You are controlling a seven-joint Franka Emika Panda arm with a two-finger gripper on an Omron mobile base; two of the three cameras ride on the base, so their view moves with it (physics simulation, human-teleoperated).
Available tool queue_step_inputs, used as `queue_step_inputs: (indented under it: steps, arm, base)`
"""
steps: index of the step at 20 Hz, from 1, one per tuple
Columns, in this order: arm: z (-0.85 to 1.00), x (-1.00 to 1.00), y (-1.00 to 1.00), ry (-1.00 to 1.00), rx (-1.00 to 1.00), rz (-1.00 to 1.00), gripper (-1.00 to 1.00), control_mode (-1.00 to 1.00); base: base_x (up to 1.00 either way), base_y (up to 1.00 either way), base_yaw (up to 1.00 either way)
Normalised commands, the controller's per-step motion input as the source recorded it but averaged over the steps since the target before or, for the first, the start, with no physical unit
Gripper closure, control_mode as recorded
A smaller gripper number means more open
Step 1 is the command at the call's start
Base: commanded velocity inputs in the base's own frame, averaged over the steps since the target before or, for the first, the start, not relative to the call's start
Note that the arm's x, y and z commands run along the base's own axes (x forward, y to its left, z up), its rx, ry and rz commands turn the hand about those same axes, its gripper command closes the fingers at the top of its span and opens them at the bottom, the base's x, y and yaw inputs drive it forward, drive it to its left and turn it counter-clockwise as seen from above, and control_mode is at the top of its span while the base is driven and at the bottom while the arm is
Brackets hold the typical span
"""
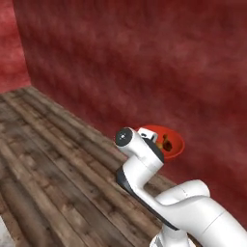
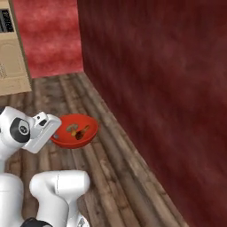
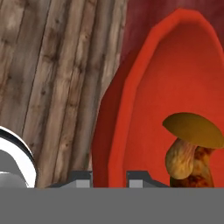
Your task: Pick the chicken drumstick and mushroom from their plates and place them in the bowl. Then put the bowl in the fridge.
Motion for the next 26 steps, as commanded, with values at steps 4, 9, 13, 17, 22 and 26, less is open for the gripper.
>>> queue_step_inputs:
  steps: [4,9,13,17,22,26]
  arm:
    - [0.0,0.0,0.0,0.0,0.0,0.0,1.0,1.0]
    - [0.0,0.0,0.0,0.0,0.0,0.0,1.0,1.0]
    - [0.0,0.0,0.0,0.0,0.0,0.0,1.0,1.0]
    - [0.0,0.0,0.0,0.0,0.0,0.0,1.0,1.0]
    - [0.0,0.0,0.0,0.0,0.0,0.0,1.0,1.0]
    - [0.0,0.0,0.0,0.0,0.0,0.0,1.0,1.0]
  base:
    - [0.81,0.0,0.35]
    - [0.85,0.0,0.32]
    - [0.89,0.0,0.27]
    - [0.9,0.0,0.27]
    - [0.92,0.0,0.24]
    - [0.94,-0.02,0.2]
